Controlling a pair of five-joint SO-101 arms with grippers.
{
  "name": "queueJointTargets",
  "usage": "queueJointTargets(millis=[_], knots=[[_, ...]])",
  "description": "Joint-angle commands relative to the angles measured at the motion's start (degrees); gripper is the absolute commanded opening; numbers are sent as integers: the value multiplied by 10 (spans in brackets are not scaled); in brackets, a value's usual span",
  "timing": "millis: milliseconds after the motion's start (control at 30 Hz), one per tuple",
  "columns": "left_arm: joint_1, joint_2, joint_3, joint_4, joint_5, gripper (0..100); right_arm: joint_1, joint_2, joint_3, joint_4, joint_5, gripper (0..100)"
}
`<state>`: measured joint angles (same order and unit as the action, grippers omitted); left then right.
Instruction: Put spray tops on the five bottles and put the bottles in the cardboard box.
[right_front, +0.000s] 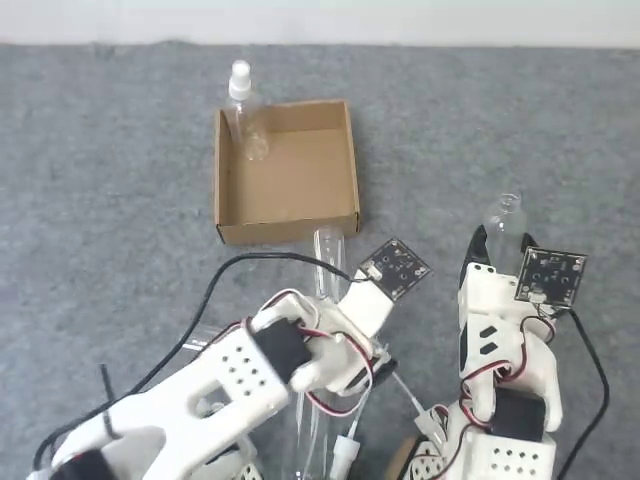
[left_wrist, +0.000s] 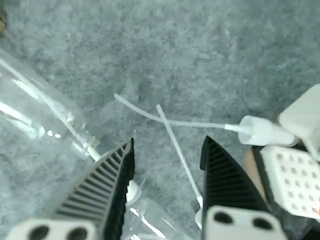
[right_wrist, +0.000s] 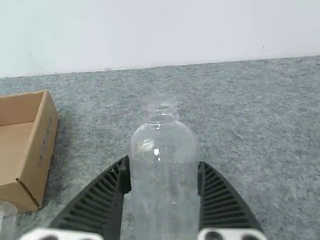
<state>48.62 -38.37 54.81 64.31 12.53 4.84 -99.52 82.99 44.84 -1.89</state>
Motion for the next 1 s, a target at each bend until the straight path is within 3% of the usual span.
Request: queueJointTargets(millis=[0, 467, 700, 967], knots=[[2, 104, -37, -20, 8, 199, 6, -15, -1, -17, -6, 80], [1, 295, -148, -9, 18, 199, 3, -15, -2, -17, -4, 80], [1, 391, -240, 64, 17, 197, 3, -15, -3, -17, -3, 80], [1, 447, -276, 81, -18, 18, 4, -15, -3, -17, -3, 80]])
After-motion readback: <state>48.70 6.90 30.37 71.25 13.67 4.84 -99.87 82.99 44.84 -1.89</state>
